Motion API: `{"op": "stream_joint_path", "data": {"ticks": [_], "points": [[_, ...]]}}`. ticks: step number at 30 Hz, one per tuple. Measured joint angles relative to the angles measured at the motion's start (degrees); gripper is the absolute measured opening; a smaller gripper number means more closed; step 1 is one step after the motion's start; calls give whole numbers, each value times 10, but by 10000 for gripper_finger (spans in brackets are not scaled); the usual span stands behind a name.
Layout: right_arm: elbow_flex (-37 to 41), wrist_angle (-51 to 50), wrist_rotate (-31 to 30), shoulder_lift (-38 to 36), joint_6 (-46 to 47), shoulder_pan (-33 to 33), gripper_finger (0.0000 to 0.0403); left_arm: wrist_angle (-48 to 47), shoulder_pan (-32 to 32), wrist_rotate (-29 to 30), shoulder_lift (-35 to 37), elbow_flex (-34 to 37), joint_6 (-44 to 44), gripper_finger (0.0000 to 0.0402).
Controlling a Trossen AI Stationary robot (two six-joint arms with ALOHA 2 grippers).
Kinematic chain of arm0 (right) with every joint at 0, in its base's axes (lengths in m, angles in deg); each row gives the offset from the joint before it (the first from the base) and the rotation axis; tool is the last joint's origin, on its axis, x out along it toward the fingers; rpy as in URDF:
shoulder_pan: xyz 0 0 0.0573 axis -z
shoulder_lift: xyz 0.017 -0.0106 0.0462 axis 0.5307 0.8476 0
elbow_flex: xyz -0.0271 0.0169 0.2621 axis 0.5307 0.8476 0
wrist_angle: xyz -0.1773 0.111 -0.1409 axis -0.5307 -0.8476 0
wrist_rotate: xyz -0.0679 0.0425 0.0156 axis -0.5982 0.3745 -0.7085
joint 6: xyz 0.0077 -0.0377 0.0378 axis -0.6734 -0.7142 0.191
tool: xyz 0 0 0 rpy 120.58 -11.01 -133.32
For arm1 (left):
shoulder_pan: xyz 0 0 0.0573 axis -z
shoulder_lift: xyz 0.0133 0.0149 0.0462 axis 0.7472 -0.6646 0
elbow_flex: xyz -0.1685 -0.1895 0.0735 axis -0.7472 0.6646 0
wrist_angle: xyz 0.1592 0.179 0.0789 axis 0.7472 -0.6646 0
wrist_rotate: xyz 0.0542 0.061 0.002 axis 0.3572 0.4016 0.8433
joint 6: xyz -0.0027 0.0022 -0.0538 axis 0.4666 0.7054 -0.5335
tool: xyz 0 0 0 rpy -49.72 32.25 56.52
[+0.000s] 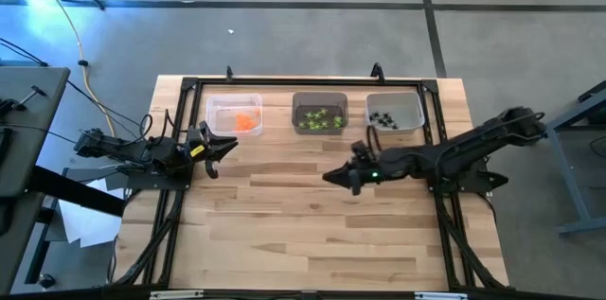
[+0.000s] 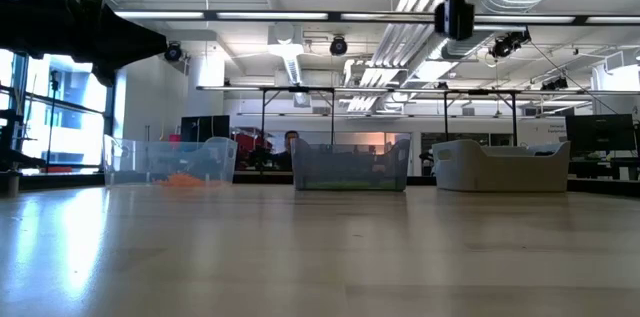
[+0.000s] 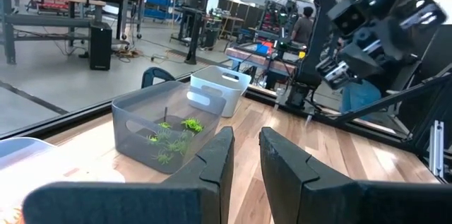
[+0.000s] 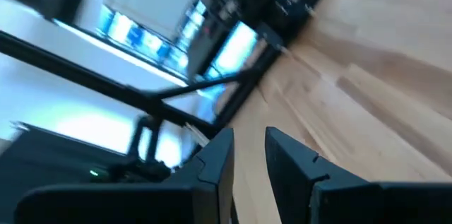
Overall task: Sort Halloween decoration
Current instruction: Return to Home Position
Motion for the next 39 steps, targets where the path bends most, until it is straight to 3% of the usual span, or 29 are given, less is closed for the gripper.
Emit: {"op": "stream_joint_path", "data": {"ticks": [6, 22, 32, 39], "points": [[131, 128, -7, -81, 30, -3, 78, 0, 0, 0, 0, 0, 0, 55], [302, 124, -8, -313, -20, -3, 78, 0, 0, 0, 0, 0, 0, 55], [358, 118, -9, -411, -20, -3, 78, 0, 0, 0, 0, 0, 0, 55], [359, 68, -14, -459, -75, -3, 78, 0, 0, 0, 0, 0, 0, 55]]}}
